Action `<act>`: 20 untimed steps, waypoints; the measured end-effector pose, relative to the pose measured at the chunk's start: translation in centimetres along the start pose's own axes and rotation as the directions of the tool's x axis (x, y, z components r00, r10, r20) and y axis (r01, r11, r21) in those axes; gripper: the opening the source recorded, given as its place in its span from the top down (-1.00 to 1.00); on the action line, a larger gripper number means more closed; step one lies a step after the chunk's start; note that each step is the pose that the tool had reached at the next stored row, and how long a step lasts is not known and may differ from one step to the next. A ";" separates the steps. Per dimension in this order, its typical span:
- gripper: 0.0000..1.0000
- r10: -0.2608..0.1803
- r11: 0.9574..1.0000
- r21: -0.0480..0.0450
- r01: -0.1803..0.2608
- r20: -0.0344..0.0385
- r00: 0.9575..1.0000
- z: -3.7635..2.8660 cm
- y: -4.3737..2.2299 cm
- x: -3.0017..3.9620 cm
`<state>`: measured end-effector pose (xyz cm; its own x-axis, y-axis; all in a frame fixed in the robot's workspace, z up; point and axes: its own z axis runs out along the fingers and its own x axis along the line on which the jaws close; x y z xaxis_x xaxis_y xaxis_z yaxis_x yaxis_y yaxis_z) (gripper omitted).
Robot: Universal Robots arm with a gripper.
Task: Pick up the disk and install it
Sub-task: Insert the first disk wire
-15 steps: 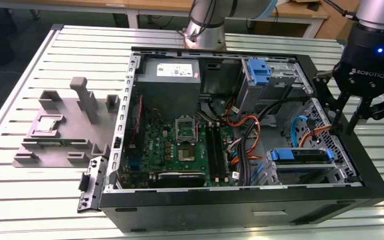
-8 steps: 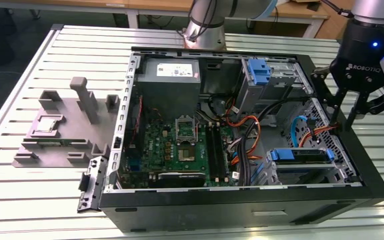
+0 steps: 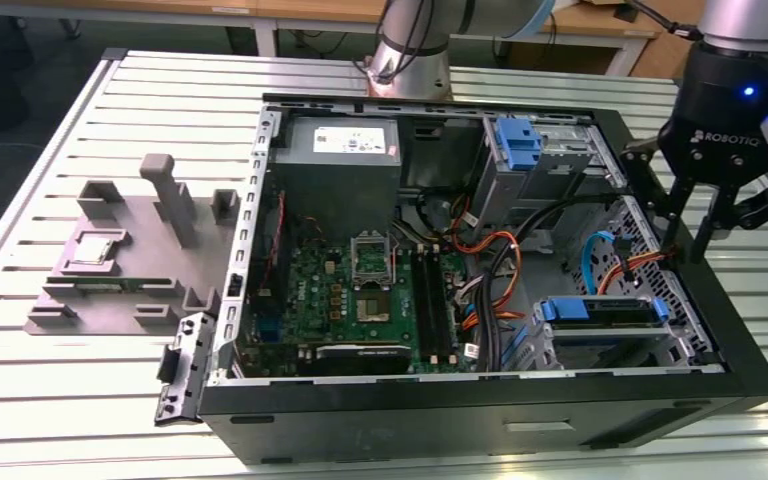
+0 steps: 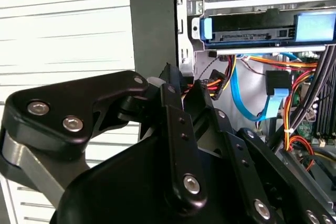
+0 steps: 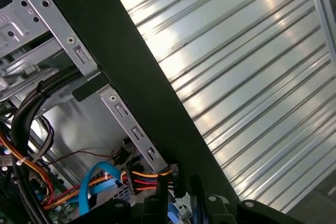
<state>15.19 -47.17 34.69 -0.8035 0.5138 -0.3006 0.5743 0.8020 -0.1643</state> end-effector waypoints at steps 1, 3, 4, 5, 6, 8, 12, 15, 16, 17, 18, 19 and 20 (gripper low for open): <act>0.38 -0.006 1.000 -0.001 0.006 0.002 1.000 0.03 0.01 0.01; 0.38 -0.018 1.000 0.003 0.017 0.008 1.000 0.04 0.01 0.01; 0.38 -0.022 1.000 0.011 0.021 0.015 1.000 0.03 0.02 0.02; 0.38 -0.024 0.999 0.022 0.024 0.023 0.999 0.01 0.09 0.07; 0.38 -0.026 0.999 0.032 0.026 0.029 0.999 -0.02 0.18 0.13; 0.38 -0.028 0.999 0.036 0.026 0.032 0.999 -0.05 0.31 0.22; 0.38 -0.031 0.999 0.042 0.029 0.037 0.999 0.02 0.52 0.37; 0.38 -0.034 0.998 0.057 0.032 0.049 0.998 0.11 0.82 0.61; 0.38 -0.036 0.998 0.059 0.033 0.050 0.998 0.11 0.89 0.66; 0.38 -0.037 0.998 0.061 0.033 0.052 0.998 0.12 0.95 0.70; 0.38 -0.038 0.998 0.062 0.034 0.052 0.998 0.11 1.00 0.73; 0.38 -0.039 0.997 0.062 0.035 0.053 0.998 0.12 1.04 0.75; 0.38 -0.039 0.997 0.062 0.036 0.053 0.998 0.12 1.06 0.77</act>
<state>15.20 -45.97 34.18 -0.8160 0.4652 -0.3432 0.5537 0.7996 -0.2326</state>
